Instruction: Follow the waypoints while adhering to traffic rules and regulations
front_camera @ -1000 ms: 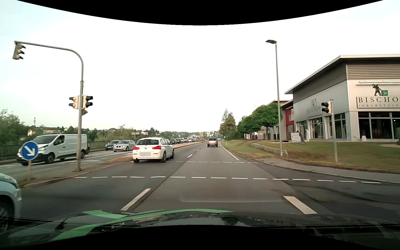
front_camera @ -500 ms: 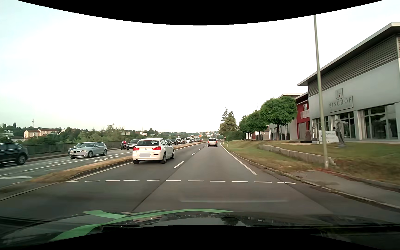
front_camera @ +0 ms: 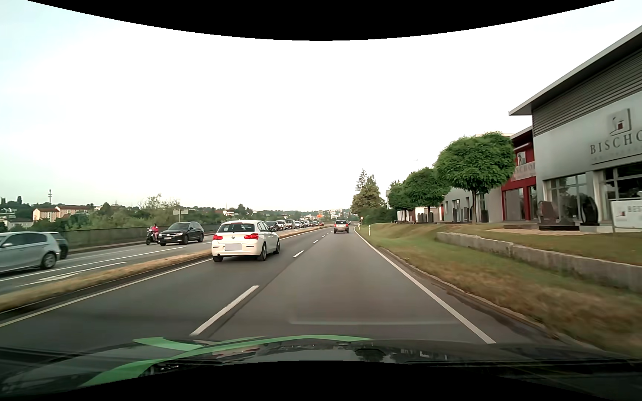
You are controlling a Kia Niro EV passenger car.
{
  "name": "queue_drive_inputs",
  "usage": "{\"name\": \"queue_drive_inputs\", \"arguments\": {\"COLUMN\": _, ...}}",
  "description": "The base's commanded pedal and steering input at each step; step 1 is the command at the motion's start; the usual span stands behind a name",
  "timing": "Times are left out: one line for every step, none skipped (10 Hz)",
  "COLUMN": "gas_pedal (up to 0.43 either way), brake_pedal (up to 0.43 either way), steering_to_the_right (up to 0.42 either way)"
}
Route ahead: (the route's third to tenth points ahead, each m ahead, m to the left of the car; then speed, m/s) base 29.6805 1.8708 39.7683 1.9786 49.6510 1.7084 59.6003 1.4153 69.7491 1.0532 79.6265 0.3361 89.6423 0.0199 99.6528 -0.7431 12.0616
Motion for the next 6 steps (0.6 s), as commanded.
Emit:
{"name": "queue_drive_inputs", "arguments": {"gas_pedal": 0.248, "brake_pedal": 0.000, "steering_to_the_right": -0.001}}
{"name": "queue_drive_inputs", "arguments": {"gas_pedal": 0.248, "brake_pedal": 0.000, "steering_to_the_right": -0.001}}
{"name": "queue_drive_inputs", "arguments": {"gas_pedal": 0.260, "brake_pedal": 0.000, "steering_to_the_right": -0.001}}
{"name": "queue_drive_inputs", "arguments": {"gas_pedal": 0.260, "brake_pedal": 0.000, "steering_to_the_right": -0.001}}
{"name": "queue_drive_inputs", "arguments": {"gas_pedal": 0.260, "brake_pedal": 0.000, "steering_to_the_right": -0.001}}
{"name": "queue_drive_inputs", "arguments": {"gas_pedal": 0.260, "brake_pedal": 0.000, "steering_to_the_right": 0.000}}
